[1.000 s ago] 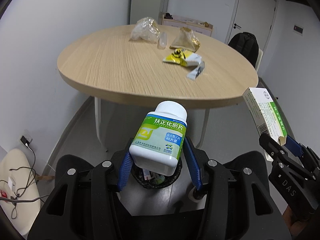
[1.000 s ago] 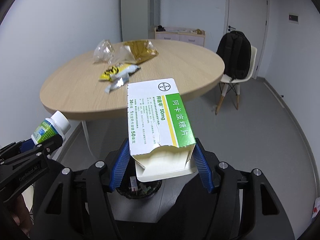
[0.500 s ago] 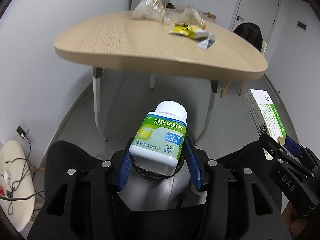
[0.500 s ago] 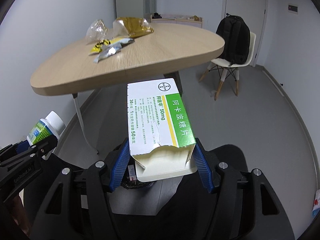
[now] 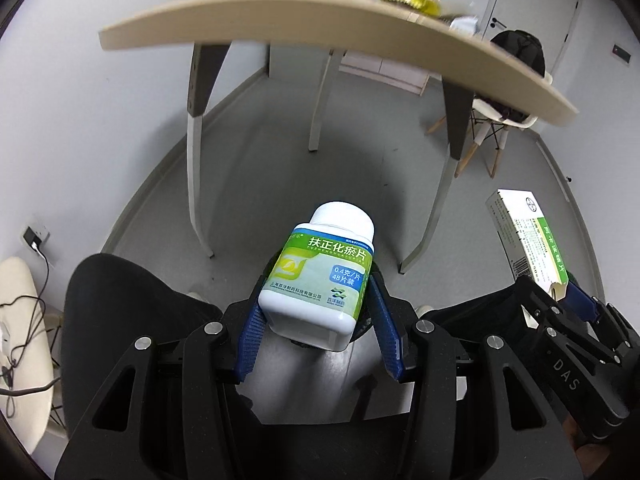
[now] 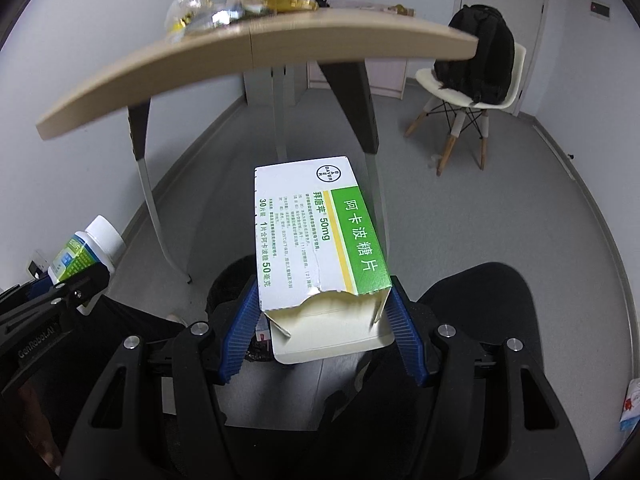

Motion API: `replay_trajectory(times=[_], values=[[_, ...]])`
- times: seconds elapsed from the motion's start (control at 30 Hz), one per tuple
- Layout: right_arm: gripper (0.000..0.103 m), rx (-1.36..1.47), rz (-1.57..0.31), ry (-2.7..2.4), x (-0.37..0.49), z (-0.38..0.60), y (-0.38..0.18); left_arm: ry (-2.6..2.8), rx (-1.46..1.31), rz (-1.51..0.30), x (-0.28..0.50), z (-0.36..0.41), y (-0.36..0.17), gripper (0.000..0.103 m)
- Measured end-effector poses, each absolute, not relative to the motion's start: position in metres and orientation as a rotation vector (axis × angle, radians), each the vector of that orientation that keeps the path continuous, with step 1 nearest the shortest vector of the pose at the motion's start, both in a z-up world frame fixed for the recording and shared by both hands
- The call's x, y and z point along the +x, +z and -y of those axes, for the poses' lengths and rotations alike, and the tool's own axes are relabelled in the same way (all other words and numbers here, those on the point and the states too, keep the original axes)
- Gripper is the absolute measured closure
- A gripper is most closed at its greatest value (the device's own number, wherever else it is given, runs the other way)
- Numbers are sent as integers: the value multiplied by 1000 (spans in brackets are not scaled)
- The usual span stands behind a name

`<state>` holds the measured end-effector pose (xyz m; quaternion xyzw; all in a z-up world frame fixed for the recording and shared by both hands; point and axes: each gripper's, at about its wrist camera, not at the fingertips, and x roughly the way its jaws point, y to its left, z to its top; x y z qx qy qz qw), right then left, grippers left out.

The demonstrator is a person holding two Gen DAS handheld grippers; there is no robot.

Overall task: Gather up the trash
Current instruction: 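Carry the pill bottle and medicine box down over the black trash bin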

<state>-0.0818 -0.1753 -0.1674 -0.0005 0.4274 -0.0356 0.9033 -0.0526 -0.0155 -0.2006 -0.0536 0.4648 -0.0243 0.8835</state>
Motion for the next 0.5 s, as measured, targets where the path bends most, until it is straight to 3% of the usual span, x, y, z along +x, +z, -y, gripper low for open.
replay_trajectory(times=[0.5], values=[[44,-10,-1015,-56,-41,176,-232,-22,-96,-1069,-13,15,-257,55]])
